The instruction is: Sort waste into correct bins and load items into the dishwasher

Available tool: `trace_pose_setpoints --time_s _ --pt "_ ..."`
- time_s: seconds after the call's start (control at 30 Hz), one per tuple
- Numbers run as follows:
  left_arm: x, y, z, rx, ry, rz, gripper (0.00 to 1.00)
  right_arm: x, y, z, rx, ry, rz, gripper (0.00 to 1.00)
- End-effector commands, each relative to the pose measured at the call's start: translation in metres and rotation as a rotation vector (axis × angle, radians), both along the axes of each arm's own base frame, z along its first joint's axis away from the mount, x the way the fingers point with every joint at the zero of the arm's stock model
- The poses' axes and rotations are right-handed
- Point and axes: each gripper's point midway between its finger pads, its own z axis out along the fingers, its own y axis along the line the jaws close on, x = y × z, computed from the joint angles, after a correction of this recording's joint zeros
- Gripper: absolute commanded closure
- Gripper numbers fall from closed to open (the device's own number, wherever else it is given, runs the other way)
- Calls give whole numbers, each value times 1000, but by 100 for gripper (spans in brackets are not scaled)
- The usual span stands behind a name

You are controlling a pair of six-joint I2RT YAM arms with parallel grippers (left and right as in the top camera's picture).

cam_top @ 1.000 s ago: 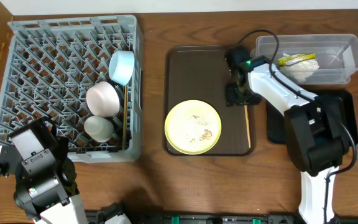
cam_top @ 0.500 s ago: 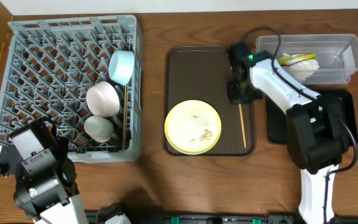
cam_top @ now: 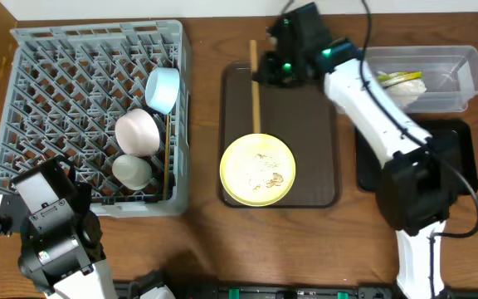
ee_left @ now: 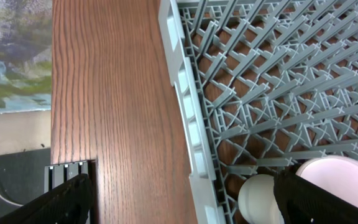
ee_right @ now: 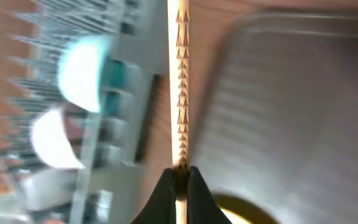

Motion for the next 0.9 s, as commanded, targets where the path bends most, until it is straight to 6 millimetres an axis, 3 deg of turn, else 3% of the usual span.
trace_pose_setpoints --time_s 0.0,0.13,0.33,0.6,0.87 --pt "-2 2 6 13 -11 18 6 -29 53 14 88 54 20 99" --pt "-2 2 6 13 -11 18 6 -55 100 18 87 2 45 99" --pt "-2 2 6 13 -11 18 6 -86 145 25 94 -37 13 99" --pt "-2 2 6 13 -11 18 6 -110 171 25 78 -67 -52 99" --pt "-2 2 6 13 -11 18 6 -118 197 -13 46 -102 -47 99"
